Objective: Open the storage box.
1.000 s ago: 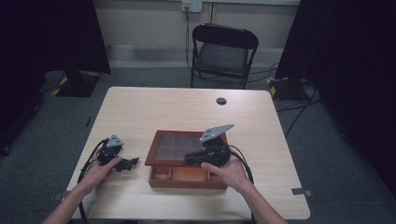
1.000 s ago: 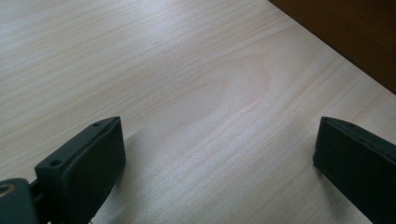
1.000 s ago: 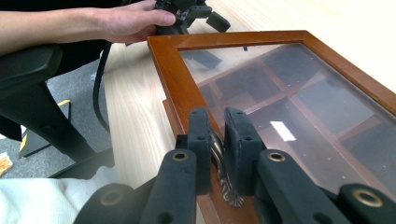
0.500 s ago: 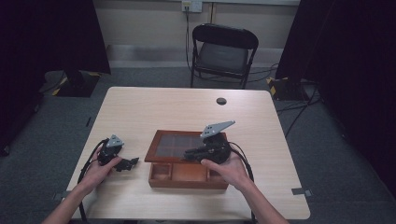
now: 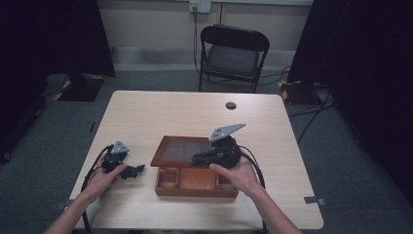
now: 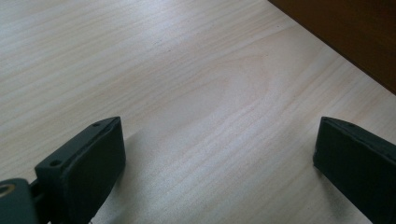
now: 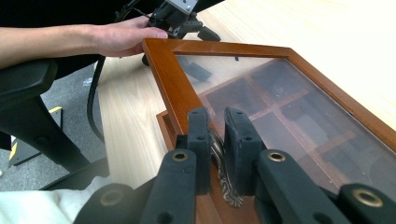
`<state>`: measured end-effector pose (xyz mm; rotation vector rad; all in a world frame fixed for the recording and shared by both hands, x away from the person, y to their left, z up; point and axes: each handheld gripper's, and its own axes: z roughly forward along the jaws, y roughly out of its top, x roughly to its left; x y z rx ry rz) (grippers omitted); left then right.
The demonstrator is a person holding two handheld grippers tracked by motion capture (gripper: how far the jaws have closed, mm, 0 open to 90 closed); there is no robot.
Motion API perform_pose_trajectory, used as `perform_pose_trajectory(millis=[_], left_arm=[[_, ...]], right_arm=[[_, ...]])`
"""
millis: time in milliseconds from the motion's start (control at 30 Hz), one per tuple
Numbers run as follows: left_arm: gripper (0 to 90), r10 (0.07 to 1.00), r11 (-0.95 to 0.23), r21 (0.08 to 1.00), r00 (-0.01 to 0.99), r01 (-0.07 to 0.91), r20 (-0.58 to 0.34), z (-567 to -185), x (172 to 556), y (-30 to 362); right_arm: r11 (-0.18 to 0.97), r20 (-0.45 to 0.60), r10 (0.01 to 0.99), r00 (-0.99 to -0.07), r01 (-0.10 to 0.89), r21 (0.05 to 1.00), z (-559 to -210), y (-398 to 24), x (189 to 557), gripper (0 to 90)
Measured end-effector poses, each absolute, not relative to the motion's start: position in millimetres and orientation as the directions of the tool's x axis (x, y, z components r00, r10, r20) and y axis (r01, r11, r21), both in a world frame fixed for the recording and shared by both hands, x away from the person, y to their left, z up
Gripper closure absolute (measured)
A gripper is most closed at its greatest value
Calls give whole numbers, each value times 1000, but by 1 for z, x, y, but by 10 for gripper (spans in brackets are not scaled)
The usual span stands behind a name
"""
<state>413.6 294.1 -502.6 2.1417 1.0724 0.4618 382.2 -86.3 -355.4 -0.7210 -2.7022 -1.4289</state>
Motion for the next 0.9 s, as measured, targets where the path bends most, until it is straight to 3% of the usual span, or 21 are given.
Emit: perform_pose_trajectory(millis=[900], left_arm=[[17, 803, -423, 714, 596, 558, 9, -503, 414, 294]], right_arm=[[471, 205, 403, -892, 395, 789, -341, -86, 391, 816]])
